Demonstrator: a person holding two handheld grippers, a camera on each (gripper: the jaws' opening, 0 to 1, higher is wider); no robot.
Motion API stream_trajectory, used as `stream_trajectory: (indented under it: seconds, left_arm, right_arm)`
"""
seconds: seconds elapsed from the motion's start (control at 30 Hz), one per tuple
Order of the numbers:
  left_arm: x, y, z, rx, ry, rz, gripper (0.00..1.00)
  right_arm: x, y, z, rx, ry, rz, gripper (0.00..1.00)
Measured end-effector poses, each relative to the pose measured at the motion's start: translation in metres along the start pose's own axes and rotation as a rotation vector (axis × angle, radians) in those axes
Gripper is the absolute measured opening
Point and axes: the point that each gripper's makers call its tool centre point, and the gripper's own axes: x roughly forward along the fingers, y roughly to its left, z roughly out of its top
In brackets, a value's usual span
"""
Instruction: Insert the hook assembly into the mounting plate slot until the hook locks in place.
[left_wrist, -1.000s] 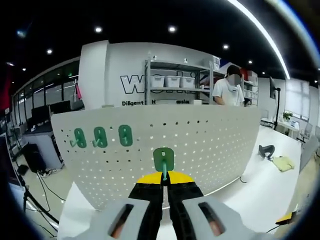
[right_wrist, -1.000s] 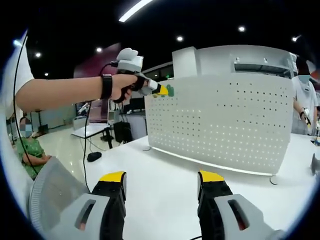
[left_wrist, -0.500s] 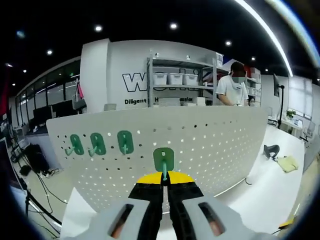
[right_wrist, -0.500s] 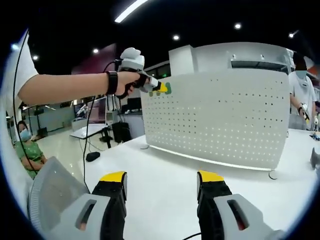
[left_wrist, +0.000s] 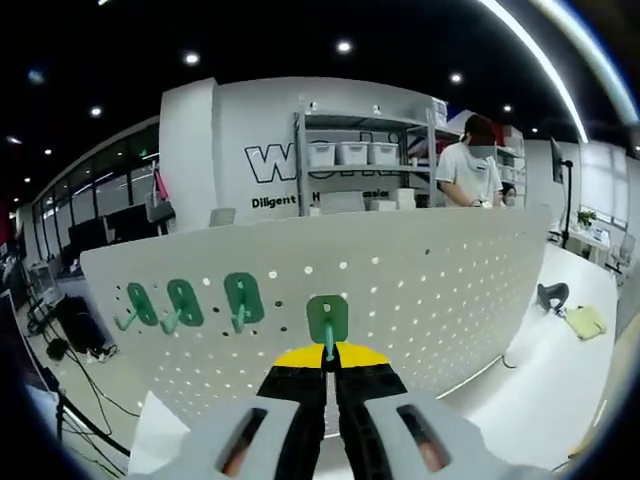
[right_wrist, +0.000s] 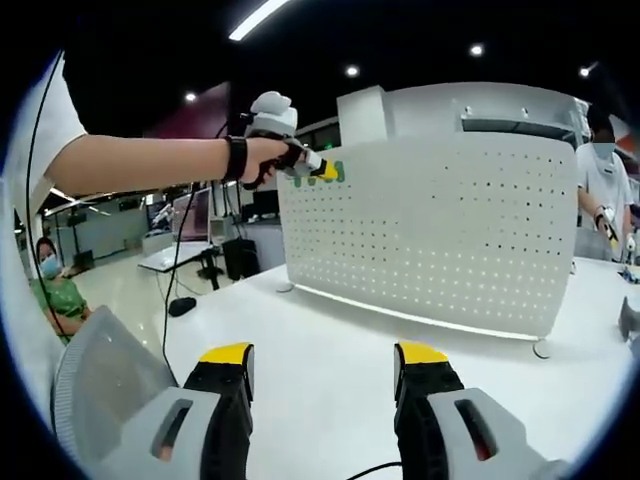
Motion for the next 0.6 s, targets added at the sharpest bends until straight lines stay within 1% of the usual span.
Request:
stream_trajectory:
  seconds: [0.07, 0.13, 0.33, 0.5, 0.53, 0.6]
  left_arm:
    - [0.002, 0.001, 0.003, 0.005, -0.004, 0.009, 0.02]
    - [0.005, 0.002, 0.004, 0.014, -0.003, 0.015, 0.02]
    - [0.010, 0.004, 0.007, -0.015, -0.005, 0.019, 0.02]
    - [0.013, 0.006, 0.010, -0.018, -0.005, 0.023, 0.02]
    - [0.014, 0.009, 0.010, -0.009, -0.005, 0.038, 0.02]
    - [0.014, 0.012, 0.015, -0.017, -0.017, 0.039, 0.02]
  right_arm:
    - [0.001, 0.001, 0.003, 0.020, -0.014, 0.006, 0.57]
    - [0.003, 0.001, 0.003, 0.015, -0.012, 0.005, 0.57]
    - [0.006, 0.001, 0.003, 0.018, -0.010, 0.010, 0.57]
    - [0.005, -0.001, 0.000, 0.025, -0.003, 0.006, 0.57]
    - [0.004, -0.002, -0.001, 0.027, -0.002, 0.005, 0.57]
    - [0.003, -0.003, -0.002, 0.027, 0.001, 0.001, 0.57]
